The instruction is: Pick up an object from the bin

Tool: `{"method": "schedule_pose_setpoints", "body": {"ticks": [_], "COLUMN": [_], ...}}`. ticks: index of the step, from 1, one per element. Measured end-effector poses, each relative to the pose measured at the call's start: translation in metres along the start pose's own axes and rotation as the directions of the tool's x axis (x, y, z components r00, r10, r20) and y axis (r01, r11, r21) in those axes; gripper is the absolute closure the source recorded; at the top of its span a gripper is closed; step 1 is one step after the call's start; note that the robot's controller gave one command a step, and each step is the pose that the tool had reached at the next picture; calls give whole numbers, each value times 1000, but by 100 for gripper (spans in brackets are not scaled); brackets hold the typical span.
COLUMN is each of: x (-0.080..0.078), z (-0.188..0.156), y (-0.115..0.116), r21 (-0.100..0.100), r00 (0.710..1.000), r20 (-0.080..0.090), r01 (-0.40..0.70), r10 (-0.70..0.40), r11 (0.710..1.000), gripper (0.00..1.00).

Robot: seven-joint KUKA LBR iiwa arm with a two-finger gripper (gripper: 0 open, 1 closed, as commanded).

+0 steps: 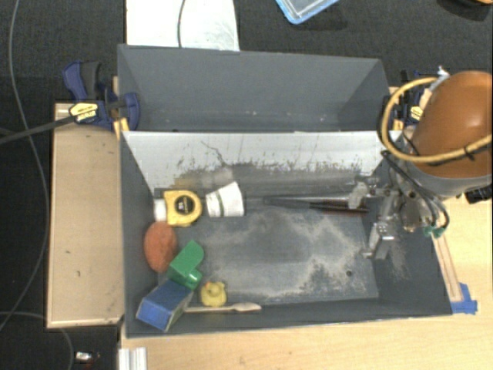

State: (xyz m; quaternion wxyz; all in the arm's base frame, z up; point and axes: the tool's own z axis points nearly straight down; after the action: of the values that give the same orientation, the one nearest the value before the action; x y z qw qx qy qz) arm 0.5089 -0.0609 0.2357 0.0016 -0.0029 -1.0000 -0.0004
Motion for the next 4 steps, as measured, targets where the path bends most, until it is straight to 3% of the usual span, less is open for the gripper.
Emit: {"method": "schedule_pose_setpoints", "body": {"ticks": [2, 3, 4], "x": [-2, -35, -53], "z": [0, 36, 44], "y": [-1, 7, -34], "r21": [0, 0, 2], "r00": [1000, 998, 997], "r20": [6, 8, 17], "r01": [-21, -62, -73], "r10": [21, 62, 72], "r11": [1000, 998, 997], "gripper": [0, 0, 0]}}
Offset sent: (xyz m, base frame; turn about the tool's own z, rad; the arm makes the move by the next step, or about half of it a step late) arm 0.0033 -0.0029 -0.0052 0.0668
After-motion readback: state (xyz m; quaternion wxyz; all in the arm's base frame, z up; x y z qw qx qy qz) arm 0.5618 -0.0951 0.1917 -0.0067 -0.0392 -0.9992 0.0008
